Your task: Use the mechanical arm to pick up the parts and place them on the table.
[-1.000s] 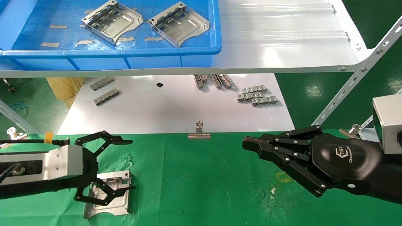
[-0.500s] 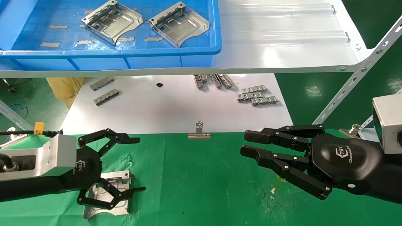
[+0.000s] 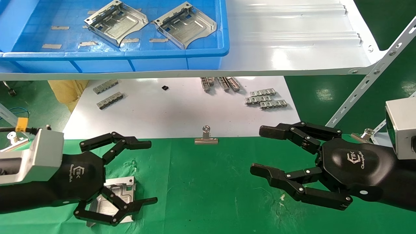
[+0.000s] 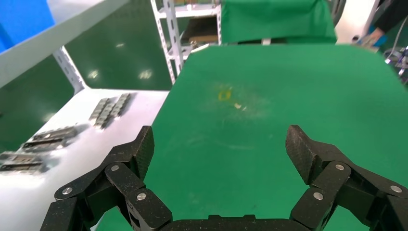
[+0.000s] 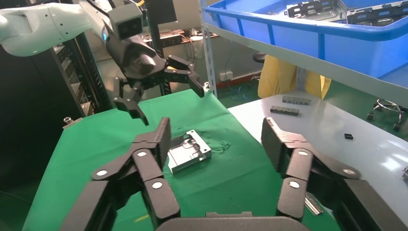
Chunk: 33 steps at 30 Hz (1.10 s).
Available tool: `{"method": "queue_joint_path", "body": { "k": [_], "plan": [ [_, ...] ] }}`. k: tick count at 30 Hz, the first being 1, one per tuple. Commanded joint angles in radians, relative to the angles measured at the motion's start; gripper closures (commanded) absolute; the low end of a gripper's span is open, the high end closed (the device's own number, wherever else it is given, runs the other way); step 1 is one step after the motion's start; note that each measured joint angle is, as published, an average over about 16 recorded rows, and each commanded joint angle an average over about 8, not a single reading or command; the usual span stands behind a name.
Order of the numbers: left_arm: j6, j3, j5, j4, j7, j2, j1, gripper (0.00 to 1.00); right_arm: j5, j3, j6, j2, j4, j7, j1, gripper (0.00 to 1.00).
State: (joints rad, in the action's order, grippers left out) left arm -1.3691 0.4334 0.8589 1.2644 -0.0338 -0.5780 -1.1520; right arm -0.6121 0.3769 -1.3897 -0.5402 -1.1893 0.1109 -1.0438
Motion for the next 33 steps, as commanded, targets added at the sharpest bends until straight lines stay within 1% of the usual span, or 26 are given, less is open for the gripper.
{"method": "queue_joint_path", "body": {
  "k": [1,21,27,33],
  "plan": [
    [-0.012,-0.014,-0.012,0.002,-0.014,-0.003,0.007,0.0,0.0,0.0,0.0,0.0,0.0,0.0,0.0,0.0],
    [-0.123,-0.15,-0.125,0.019,-0.149,-0.032,0.076,0.0,0.0,0.0,0.0,0.0,0.0,0.0,0.0,0.0],
    [-0.137,-0.167,-0.141,0.022,-0.161,-0.036,0.084,0.0,0.0,0.0,0.0,0.0,0.0,0.0,0.0,0.0],
    [-0.136,-0.164,-0.14,0.022,-0.159,-0.036,0.084,0.0,0.0,0.0,0.0,0.0,0.0,0.0,0.0,0.0]
  ]
}}
